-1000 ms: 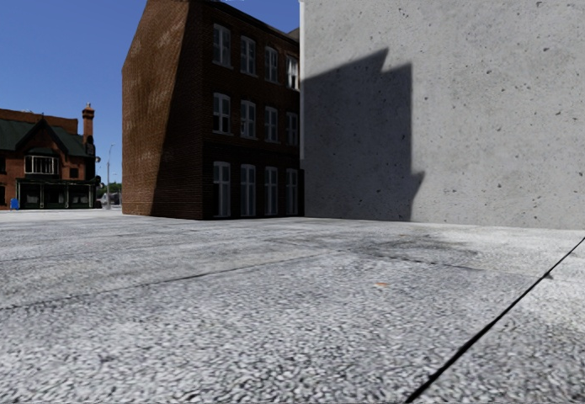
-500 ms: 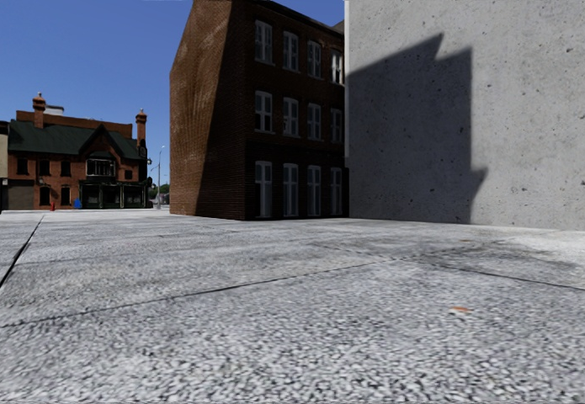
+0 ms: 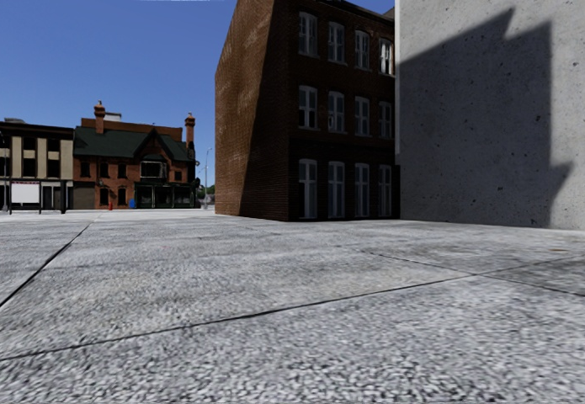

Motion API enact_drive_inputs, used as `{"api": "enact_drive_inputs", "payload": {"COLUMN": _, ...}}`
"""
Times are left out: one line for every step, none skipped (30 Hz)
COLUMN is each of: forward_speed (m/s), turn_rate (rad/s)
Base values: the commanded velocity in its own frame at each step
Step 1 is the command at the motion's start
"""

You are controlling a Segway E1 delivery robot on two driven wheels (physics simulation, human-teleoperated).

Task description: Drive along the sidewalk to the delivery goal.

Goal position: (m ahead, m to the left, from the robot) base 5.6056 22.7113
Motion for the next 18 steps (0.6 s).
{"api": "enact_drive_inputs", "payload": {"forward_speed": 1.63, "turn_rate": 0.4}}
{"api": "enact_drive_inputs", "payload": {"forward_speed": 1.63, "turn_rate": 0.4}}
{"api": "enact_drive_inputs", "payload": {"forward_speed": 1.63, "turn_rate": 0.4}}
{"api": "enact_drive_inputs", "payload": {"forward_speed": 1.65, "turn_rate": 0.41}}
{"api": "enact_drive_inputs", "payload": {"forward_speed": 1.65, "turn_rate": 0.41}}
{"api": "enact_drive_inputs", "payload": {"forward_speed": 1.68, "turn_rate": 0.43}}
{"api": "enact_drive_inputs", "payload": {"forward_speed": 1.71, "turn_rate": 0.47}}
{"api": "enact_drive_inputs", "payload": {"forward_speed": 1.71, "turn_rate": 0.47}}
{"api": "enact_drive_inputs", "payload": {"forward_speed": 1.73, "turn_rate": 0.49}}
{"api": "enact_drive_inputs", "payload": {"forward_speed": 1.74, "turn_rate": 0.5}}
{"api": "enact_drive_inputs", "payload": {"forward_speed": 1.75, "turn_rate": 0.5}}
{"api": "enact_drive_inputs", "payload": {"forward_speed": 1.76, "turn_rate": 0.5}}
{"api": "enact_drive_inputs", "payload": {"forward_speed": 1.76, "turn_rate": 0.5}}
{"api": "enact_drive_inputs", "payload": {"forward_speed": 1.76, "turn_rate": 0.5}}
{"api": "enact_drive_inputs", "payload": {"forward_speed": 1.76, "turn_rate": 0.5}}
{"api": "enact_drive_inputs", "payload": {"forward_speed": 1.76, "turn_rate": 0.5}}
{"api": "enact_drive_inputs", "payload": {"forward_speed": 1.77, "turn_rate": 0.51}}
{"api": "enact_drive_inputs", "payload": {"forward_speed": 1.78, "turn_rate": 0.51}}
